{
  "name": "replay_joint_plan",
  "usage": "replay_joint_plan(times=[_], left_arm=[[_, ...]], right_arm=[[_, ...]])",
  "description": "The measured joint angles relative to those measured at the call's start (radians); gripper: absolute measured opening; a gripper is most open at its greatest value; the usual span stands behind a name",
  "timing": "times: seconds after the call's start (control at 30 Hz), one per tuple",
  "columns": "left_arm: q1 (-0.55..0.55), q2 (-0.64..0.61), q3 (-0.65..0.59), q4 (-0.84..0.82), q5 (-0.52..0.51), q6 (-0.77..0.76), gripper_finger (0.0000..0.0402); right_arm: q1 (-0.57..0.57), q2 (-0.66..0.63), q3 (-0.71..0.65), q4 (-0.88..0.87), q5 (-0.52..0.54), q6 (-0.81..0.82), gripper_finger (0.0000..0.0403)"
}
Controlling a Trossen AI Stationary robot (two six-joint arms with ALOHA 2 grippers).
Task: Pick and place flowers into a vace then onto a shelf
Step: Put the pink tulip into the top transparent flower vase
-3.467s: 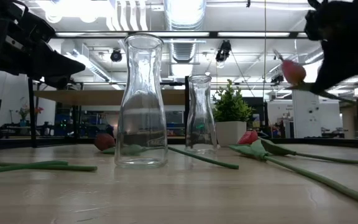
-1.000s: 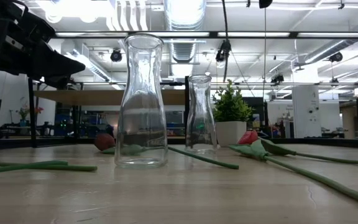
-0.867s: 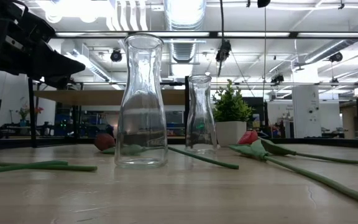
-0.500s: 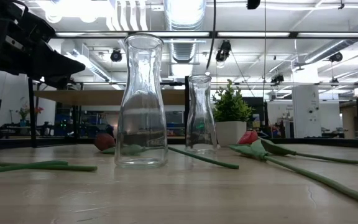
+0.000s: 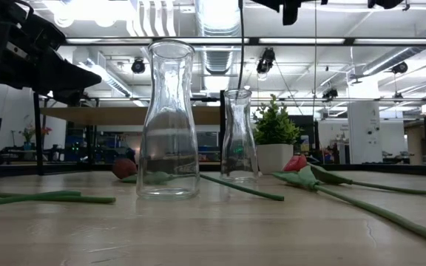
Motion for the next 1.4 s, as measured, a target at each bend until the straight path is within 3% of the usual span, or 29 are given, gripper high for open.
replay_joint_plan(times=[0.8, 1.4], left_arm=[[0.0, 0.0, 0.0, 0.005, 0.0, 0.0, 0.0], [0.0, 0.0, 0.0, 0.004, 0.0, 0.0, 0.0]], right_arm=[[-0.013, 0.242, -0.001, 0.032, 0.001, 0.154, 0.0009], [-0.019, 0.288, -0.002, 0.041, 0.003, 0.203, 0.0011]])
